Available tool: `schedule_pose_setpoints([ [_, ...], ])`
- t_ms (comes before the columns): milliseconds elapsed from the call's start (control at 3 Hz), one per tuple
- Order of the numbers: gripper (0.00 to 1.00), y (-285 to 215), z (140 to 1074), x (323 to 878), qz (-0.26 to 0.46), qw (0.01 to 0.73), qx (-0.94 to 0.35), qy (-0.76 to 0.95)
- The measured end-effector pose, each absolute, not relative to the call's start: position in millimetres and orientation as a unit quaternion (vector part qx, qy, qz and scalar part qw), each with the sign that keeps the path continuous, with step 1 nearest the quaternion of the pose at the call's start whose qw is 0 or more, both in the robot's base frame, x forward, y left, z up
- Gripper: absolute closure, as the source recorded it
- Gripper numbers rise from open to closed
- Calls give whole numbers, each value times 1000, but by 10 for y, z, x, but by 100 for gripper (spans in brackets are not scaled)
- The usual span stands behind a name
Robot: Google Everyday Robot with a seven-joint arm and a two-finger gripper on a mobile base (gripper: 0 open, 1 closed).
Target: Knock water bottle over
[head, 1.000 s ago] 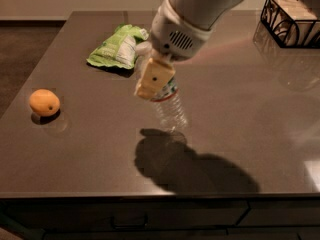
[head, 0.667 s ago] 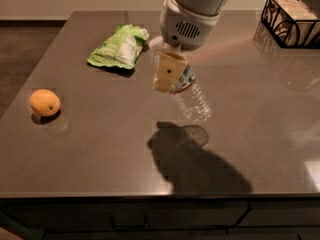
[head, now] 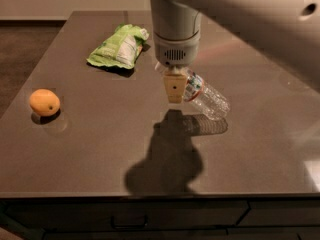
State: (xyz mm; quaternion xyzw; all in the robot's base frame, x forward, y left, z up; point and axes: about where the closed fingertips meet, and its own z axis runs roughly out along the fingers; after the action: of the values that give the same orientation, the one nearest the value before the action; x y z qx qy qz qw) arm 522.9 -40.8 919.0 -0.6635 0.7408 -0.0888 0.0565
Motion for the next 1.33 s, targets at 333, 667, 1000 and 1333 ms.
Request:
schedule_pose_setpoints([
  [333, 60, -472, 8953, 5327, -133, 13, -668, 732],
  [667, 36, -472, 8828, 5384, -155, -10, -673, 723],
  [1000, 13, -408, 8702, 5380, -162, -25, -683, 712],
  [1333, 0, -371, 8697, 5423, -162, -13, -684, 711],
])
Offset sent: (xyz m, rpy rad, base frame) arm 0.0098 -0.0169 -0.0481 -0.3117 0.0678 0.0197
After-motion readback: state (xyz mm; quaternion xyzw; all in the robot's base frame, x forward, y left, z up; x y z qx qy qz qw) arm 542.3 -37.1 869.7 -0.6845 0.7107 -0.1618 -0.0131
